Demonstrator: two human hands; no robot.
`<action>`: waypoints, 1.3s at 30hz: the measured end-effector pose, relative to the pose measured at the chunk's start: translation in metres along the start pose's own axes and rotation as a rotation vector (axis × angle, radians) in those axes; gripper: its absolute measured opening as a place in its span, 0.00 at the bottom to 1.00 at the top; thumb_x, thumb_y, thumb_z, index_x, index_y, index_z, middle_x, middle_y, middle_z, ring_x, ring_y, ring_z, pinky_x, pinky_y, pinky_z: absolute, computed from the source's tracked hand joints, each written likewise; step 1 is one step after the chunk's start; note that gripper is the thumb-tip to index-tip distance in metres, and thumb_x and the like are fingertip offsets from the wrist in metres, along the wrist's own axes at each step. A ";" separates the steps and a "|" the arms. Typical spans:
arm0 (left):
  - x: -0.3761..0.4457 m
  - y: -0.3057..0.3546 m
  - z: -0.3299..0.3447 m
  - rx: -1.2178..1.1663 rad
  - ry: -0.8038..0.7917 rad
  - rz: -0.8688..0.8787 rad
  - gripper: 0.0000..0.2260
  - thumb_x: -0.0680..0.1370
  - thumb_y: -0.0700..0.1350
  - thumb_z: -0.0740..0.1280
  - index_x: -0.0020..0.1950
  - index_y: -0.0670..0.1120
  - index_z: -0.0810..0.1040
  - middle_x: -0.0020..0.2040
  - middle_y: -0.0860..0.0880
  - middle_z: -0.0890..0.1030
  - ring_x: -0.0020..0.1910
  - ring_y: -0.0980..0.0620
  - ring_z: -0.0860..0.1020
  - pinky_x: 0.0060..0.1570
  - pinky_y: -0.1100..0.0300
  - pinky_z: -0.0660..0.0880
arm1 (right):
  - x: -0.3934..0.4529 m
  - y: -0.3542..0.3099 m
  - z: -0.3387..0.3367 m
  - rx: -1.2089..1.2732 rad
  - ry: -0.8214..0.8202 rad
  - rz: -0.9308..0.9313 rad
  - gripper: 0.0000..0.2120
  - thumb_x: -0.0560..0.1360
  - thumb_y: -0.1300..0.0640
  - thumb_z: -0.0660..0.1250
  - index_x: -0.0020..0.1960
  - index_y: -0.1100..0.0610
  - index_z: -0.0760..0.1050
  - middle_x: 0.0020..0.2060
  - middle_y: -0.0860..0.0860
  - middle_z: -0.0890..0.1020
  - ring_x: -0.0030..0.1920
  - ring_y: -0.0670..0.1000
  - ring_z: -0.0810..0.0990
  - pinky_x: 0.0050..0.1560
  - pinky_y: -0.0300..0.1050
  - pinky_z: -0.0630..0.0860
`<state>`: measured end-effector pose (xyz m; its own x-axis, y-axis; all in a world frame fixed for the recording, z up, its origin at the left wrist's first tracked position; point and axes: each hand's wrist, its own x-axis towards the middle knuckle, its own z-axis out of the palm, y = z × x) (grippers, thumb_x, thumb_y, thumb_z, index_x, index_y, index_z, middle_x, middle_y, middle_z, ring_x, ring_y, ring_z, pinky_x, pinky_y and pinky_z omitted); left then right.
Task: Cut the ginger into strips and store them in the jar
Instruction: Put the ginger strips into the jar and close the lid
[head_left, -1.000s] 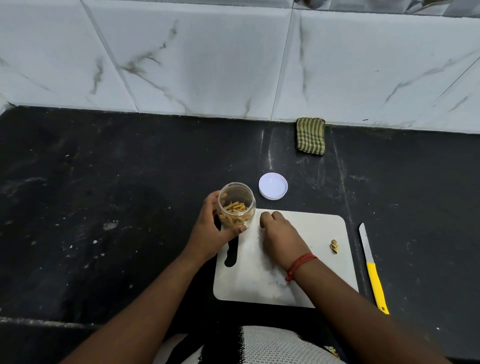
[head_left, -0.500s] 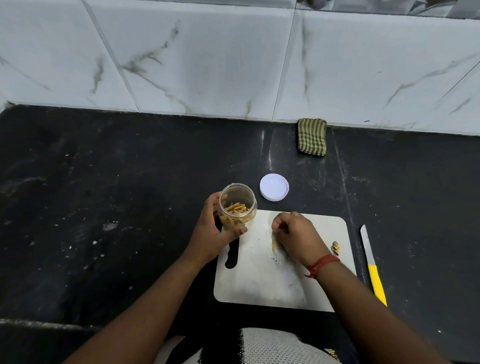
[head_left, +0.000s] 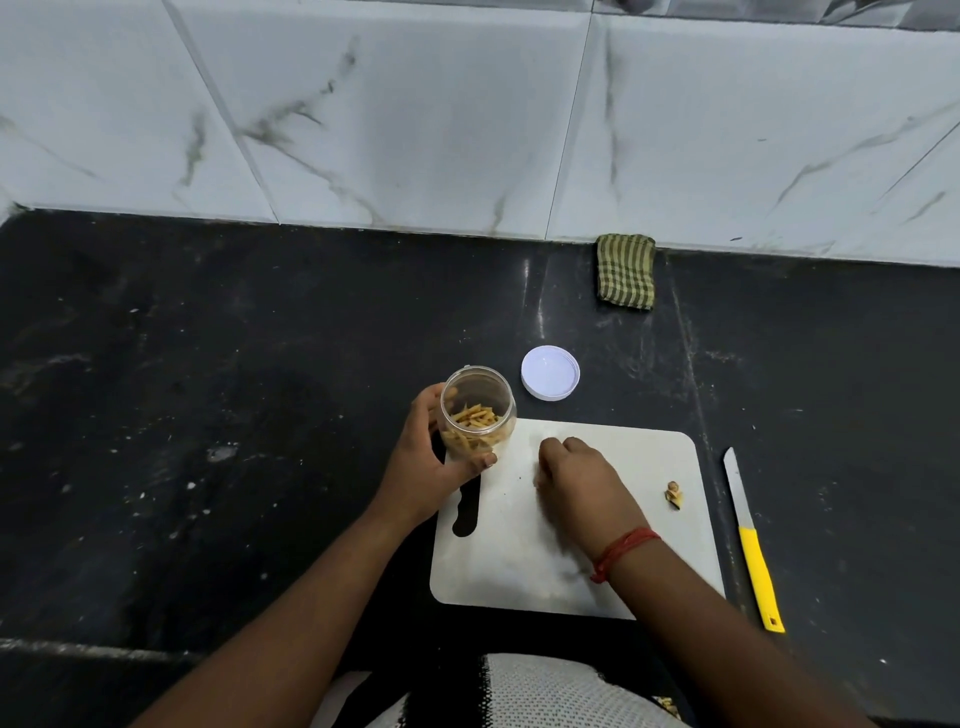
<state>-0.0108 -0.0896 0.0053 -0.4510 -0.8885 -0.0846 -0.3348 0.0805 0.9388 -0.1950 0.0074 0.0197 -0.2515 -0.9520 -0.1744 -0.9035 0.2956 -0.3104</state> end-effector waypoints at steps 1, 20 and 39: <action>0.000 0.000 0.000 0.001 0.003 0.001 0.38 0.69 0.48 0.82 0.67 0.70 0.63 0.68 0.62 0.73 0.66 0.64 0.73 0.62 0.69 0.71 | 0.000 -0.004 0.000 -0.009 -0.006 -0.006 0.03 0.76 0.62 0.59 0.50 0.57 0.68 0.44 0.56 0.74 0.42 0.57 0.73 0.37 0.45 0.64; 0.000 -0.002 0.001 -0.021 0.007 0.018 0.38 0.69 0.46 0.82 0.72 0.61 0.65 0.68 0.61 0.73 0.67 0.61 0.74 0.65 0.60 0.74 | 0.001 -0.013 -0.004 -0.052 -0.029 -0.134 0.08 0.72 0.66 0.58 0.49 0.57 0.69 0.44 0.56 0.74 0.42 0.60 0.76 0.37 0.46 0.65; 0.000 0.002 0.001 0.010 -0.006 -0.008 0.37 0.70 0.51 0.81 0.71 0.67 0.62 0.67 0.65 0.71 0.66 0.64 0.73 0.63 0.63 0.75 | 0.046 -0.065 -0.104 0.444 0.021 -0.149 0.06 0.76 0.58 0.69 0.52 0.52 0.80 0.45 0.46 0.82 0.46 0.45 0.80 0.49 0.44 0.80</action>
<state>-0.0124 -0.0892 0.0066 -0.4535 -0.8862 -0.0947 -0.3473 0.0778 0.9345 -0.1837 -0.0643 0.1293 -0.1419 -0.9867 -0.0798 -0.6957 0.1568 -0.7010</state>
